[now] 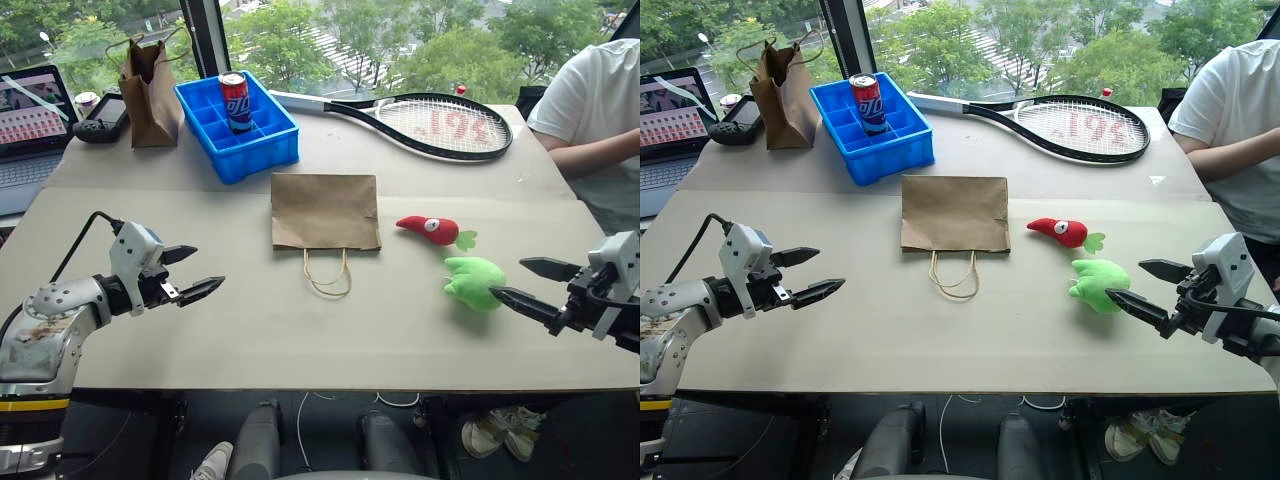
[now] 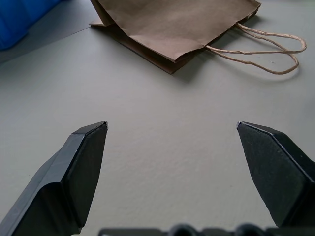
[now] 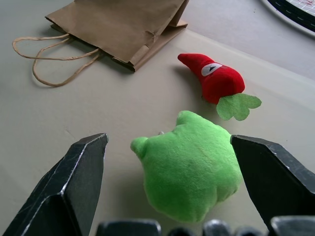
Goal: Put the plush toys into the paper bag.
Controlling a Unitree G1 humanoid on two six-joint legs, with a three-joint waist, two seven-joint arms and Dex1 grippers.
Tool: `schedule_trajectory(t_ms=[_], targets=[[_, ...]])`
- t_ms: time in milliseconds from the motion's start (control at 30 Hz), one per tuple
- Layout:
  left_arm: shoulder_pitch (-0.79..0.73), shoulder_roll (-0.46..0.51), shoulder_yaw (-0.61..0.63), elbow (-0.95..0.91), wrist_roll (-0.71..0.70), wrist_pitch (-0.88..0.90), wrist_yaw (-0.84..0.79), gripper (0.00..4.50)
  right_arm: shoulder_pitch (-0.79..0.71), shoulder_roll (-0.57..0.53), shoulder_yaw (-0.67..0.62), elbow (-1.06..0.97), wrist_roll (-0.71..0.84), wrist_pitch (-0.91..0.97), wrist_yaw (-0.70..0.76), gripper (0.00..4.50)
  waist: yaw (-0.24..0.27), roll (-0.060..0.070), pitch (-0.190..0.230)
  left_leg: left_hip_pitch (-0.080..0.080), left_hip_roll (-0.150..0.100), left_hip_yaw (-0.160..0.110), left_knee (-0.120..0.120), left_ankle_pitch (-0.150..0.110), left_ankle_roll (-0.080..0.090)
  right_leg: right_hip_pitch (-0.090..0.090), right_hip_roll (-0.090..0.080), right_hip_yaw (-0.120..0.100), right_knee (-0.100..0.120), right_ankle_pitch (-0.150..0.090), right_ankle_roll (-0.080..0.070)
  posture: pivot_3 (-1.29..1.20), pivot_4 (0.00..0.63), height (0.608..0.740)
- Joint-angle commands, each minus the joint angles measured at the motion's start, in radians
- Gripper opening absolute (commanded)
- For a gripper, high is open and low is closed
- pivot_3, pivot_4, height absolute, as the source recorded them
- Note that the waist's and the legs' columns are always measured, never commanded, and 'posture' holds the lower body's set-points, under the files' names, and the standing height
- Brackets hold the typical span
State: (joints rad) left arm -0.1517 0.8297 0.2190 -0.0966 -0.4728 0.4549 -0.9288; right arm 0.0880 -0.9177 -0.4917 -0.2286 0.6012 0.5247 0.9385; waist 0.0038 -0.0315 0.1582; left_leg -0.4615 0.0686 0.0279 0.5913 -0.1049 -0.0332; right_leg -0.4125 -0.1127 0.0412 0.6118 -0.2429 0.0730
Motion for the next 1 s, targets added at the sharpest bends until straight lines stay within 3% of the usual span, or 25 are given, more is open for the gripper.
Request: schedule_trajectory(t_ms=[33, 133, 267, 367, 567, 667, 967, 1000], targets=[[-0.051, 0.023, 0.02, -0.015, -0.063, 0.028, -0.069, 4.5, -0.046, -0.029, -0.043, -0.067, 0.053, 0.028, 0.002, 4.44, 0.0, 0.0, 0.0, 0.0, 0.0, 0.0, 0.0, 0.0, 0.0, 0.0, 0.0, 0.0, 0.0, 0.0, 0.0, 0.0, 0.15, 0.74], [-0.13, 0.07, -0.021, -0.028, -0.107, 0.028, -0.222, 4.5, -0.106, -0.113, -0.014, -0.195, 0.169, 0.158, 0.036, 4.44, 0.0, 0.003, 0.005, 0.0, 0.0, 0.0, 0.001, 0.0, 0.0, 0.004, 0.0, 0.0, 0.002, 0.001, 0.001, 0.0, 0.15, 0.74], [-0.201, 0.088, -0.142, 0.042, 0.025, -0.093, -0.302, 4.5, -0.143, -0.177, 0.031, -0.27, 0.245, 0.259, 0.048, 4.44, 0.002, 0.003, 0.005, 0.005, 0.001, 0.0, 0.0, 0.0, 0.0, 0.004, 0.001, -0.001, 0.0, 0.002, 0.0, 0.0, 0.15, 0.74], [-0.35, 0.038, -0.26, 0.168, 0.151, -0.235, -0.328, 4.5, -0.207, -0.209, 0.095, -0.32, 0.279, 0.302, 0.036, 4.44, 0.009, 0.003, 0.005, 0.003, 0.0, 0.0, 0.001, 0.0, 0.0, 0.005, 0.0, 0.0, -0.002, 0.002, 0.0, 0.0, 0.15, 0.74], [-0.555, -0.106, -0.41, 0.397, 0.286, -0.469, -0.401, 4.5, -0.268, -0.168, 0.182, -0.411, 0.302, 0.339, -0.049, 4.44, 0.015, 0.002, 0.006, -0.01, 0.0, 0.0, 0.007, 0.0, 0.001, 0.002, 0.001, -0.001, -0.001, 0.005, -0.002, 0.0, 0.15, 0.74], [-0.62, -0.182, -0.447, 0.492, 0.318, -0.539, -0.42, 4.5, -0.259, -0.15, 0.199, -0.455, 0.326, 0.36, -0.086, 4.44, 0.016, 0.002, 0.006, -0.016, 0.0, 0.0, 0.013, 0.004, 0.011, -0.002, 0.001, 0.0, 0.002, 0.007, -0.002, 0.0, 0.15, 0.74], [-0.742, -0.326, -0.515, 0.778, 0.417, -0.774, -0.464, 4.5, -0.174, -0.08, 0.139, -0.578, 0.393, 0.394, -0.256, 4.44, 0.011, 0.001, 0.006, -0.017, 0.001, -0.002, 0.017, 0.004, 0.013, -0.004, 0.003, 0.001, 0.008, 0.008, 0.002, 0.0, 0.15, 0.74], [-0.759, -0.344, -0.512, 0.806, 0.42, -0.78, -0.458, 4.24, -0.157, -0.076, 0.128, -0.586, 0.393, 0.393, -0.269, 4.48, 0.011, 0.001, 0.006, -0.017, 0.001, -0.002, 0.018, 0.004, 0.013, -0.004, 0.003, 0.001, 0.009, 0.008, 0.001, 0.0, 0.15, 0.74]])
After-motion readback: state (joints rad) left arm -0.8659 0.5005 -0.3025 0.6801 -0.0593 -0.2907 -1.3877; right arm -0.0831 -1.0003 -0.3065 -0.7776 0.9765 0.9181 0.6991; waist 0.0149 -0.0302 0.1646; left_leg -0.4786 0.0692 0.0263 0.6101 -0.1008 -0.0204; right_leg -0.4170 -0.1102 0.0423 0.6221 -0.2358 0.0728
